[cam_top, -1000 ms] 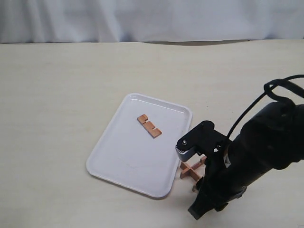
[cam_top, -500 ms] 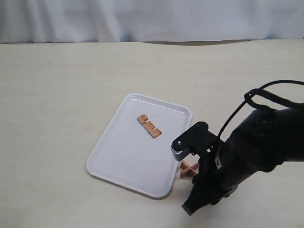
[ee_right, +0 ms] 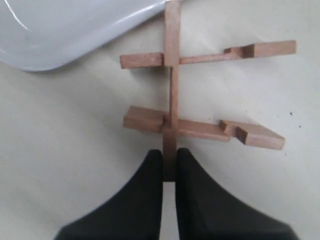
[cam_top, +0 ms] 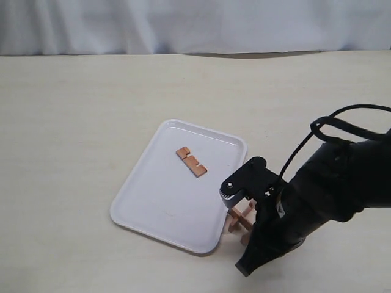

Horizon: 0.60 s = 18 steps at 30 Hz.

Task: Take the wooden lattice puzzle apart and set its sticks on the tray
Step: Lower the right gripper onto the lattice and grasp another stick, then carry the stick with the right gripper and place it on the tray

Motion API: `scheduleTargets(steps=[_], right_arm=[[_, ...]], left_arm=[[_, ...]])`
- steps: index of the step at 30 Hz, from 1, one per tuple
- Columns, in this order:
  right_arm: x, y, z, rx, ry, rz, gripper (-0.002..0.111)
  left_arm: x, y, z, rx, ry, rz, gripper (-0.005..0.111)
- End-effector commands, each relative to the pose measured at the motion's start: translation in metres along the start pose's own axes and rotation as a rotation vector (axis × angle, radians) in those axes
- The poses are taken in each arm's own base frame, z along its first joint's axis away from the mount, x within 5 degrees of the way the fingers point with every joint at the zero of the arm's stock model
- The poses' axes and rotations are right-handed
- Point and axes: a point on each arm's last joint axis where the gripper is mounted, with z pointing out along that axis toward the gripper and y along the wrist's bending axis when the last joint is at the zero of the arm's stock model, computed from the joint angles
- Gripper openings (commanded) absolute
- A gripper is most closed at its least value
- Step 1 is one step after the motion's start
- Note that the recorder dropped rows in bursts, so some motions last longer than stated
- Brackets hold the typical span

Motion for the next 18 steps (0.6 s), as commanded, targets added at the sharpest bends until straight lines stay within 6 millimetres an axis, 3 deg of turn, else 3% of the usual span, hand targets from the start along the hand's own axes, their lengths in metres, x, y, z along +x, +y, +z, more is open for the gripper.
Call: scheduleTargets(steps=[1,7,12,14,18], right_arm=[[-0.006,-0.001,-0.019,0.011,-0.011,-0.01,0.004],[-0.024,-0.004,-0.059,0.043,-0.115,-0.037,0.004],[-0.049,0.002,-0.092,-0.036,-0.452,0.053,0.004],[-0.057,0.006,-0.094,-0.092,-0.531,0.116,0.004],[-0.075,0.019,-0.076,-0.105,-0.56,0.062,0.004]], left_arm=[[0.0,0.0,0.0,0.0,-0.006,0.001,0.0],[0.0,0.0,0.0,0.0,-0.004,0.001,0.0],[0.0,0.0,0.0,0.0,-0.004,0.001,0.0],[0.0,0.0,0.0,0.0,-0.004,0.001,0.0],[0.0,0.0,0.0,0.0,-0.004,0.001,0.0]])
